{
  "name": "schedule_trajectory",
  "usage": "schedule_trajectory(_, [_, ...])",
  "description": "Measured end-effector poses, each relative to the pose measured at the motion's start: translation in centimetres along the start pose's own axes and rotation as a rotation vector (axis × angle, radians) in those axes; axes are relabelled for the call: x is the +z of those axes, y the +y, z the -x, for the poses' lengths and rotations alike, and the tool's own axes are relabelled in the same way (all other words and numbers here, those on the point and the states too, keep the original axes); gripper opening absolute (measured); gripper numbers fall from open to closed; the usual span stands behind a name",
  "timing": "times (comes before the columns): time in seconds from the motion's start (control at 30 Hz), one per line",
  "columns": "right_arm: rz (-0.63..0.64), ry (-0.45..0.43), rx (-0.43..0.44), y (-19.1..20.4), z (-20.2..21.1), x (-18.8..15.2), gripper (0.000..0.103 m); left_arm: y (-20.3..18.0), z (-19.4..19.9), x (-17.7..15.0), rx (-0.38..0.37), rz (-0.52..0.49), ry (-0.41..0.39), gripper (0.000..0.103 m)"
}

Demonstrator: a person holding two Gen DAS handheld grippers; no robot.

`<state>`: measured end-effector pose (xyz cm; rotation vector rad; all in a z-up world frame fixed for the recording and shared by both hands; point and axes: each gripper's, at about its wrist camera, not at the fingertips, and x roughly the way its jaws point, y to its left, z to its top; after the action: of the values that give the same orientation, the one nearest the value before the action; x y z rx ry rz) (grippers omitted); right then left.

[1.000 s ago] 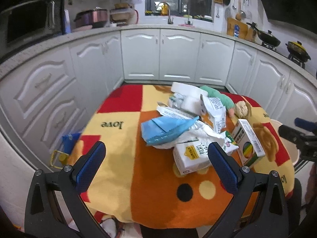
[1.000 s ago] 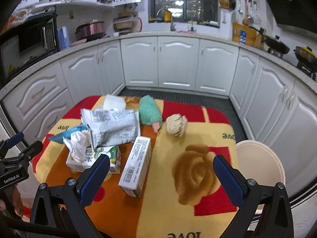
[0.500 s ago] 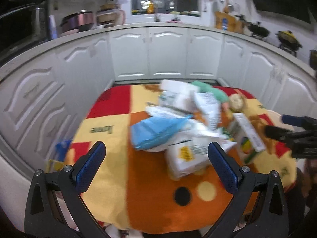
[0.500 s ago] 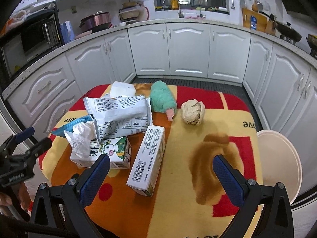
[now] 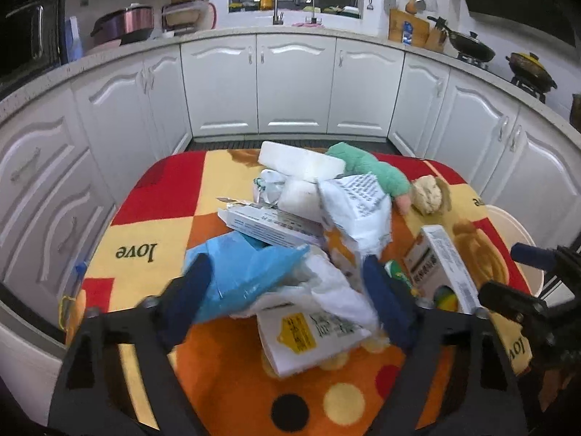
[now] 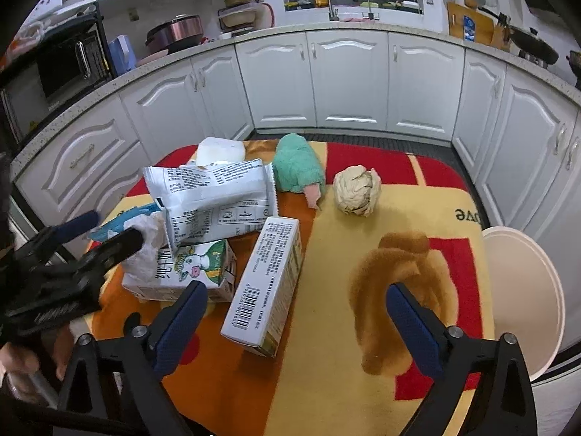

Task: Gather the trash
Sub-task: 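Grasp crumpled tissue with left tool while right tool grasps white barcode box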

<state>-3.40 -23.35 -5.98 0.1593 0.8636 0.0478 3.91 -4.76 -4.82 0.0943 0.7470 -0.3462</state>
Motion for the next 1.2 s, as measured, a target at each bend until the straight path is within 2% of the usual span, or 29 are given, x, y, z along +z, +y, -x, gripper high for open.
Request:
schedule_trajectory(0.03, [0.005,0.001,0.007,0.1,-0.2,0.1,0.095,0.2,-0.4,0.1,-0.002,0.001,0.013,0.064])
schedule_trajectory(0.07, [0.008,0.005,0.016,0.3,-0.4,0.1,0.093,0.5,-0.8,0.1,-0.004,0.001,0.031,0.054])
schedule_trajectory(0.17, [0.002,0.02,0.06,0.6,-1.1,0.3,0.089,0.6,-0.8,-0.3,-0.016,-0.01,0.036,0.044])
schedule_trajectory(0.2, [-0.003,0.025,0.075,0.7,-1.4,0.3,0.089,0.6,-0.6,-0.4,-0.015,-0.017,0.03,0.035])
schedule_trajectory(0.23, [-0.006,0.028,0.089,0.8,-1.8,0.4,0.086,0.7,-0.3,-0.5,-0.013,-0.026,0.024,0.032])
schedule_trajectory(0.3, [0.0,0.03,0.104,1.2,-2.6,0.6,0.075,0.8,0.2,-0.5,-0.023,-0.031,0.021,0.025])
schedule_trajectory(0.37, [-0.001,0.053,0.124,1.6,-3.6,0.6,0.049,1.2,0.9,-0.3,-0.049,-0.023,0.024,0.017])
schedule_trajectory(0.47, [-0.018,0.079,0.17,1.7,-4.2,0.4,0.035,2.1,2.4,0.4,-0.093,0.005,0.021,0.015])
schedule_trajectory(0.67, [0.016,-0.012,0.149,1.6,-0.8,0.4,0.033,4.2,5.8,2.7,-0.206,0.092,-0.01,0.015])
schedule_trajectory(0.77, [0.011,-0.03,0.141,1.1,0.6,0.4,0.033,4.1,7.0,3.3,-0.185,0.094,-0.029,0.015])
schedule_trajectory(0.87, [0.001,-0.025,0.146,0.6,1.5,0.1,0.03,3.1,7.4,2.9,-0.146,0.06,-0.025,0.016])
schedule_trajectory(0.93, [-0.003,-0.019,0.149,0.3,1.7,-0.2,0.03,2.3,7.0,2.5,-0.157,0.036,0.002,0.023])
schedule_trajectory(0.97, [-0.006,-0.014,0.152,0.2,1.7,-0.3,0.03,2.1,6.6,2.2,-0.156,0.025,0.016,0.04])
schedule_trajectory(1.0, [-0.01,-0.006,0.158,0.2,1.5,-0.4,0.03,1.7,5.9,1.9,-0.145,0.014,0.037,0.062])
schedule_trajectory(1.03, [-0.018,-0.002,0.163,0.0,1.5,-0.5,0.03,1.5,5.3,1.6,-0.131,0.011,0.043,0.069])
schedule_trajectory(1.1, [-0.049,0.018,0.176,-0.4,1.1,-0.6,0.032,1.3,4.2,1.0,-0.1,0.007,0.046,0.072])
schedule_trajectory(1.17, [-0.072,0.044,0.18,-0.6,0.7,-0.7,0.059,1.2,2.7,0.5,-0.081,0.0,0.083,0.072])
schedule_trajectory(1.2, [-0.077,0.045,0.177,-0.7,0.8,-0.8,0.063,1.2,1.9,0.2,-0.087,0.005,0.103,0.072])
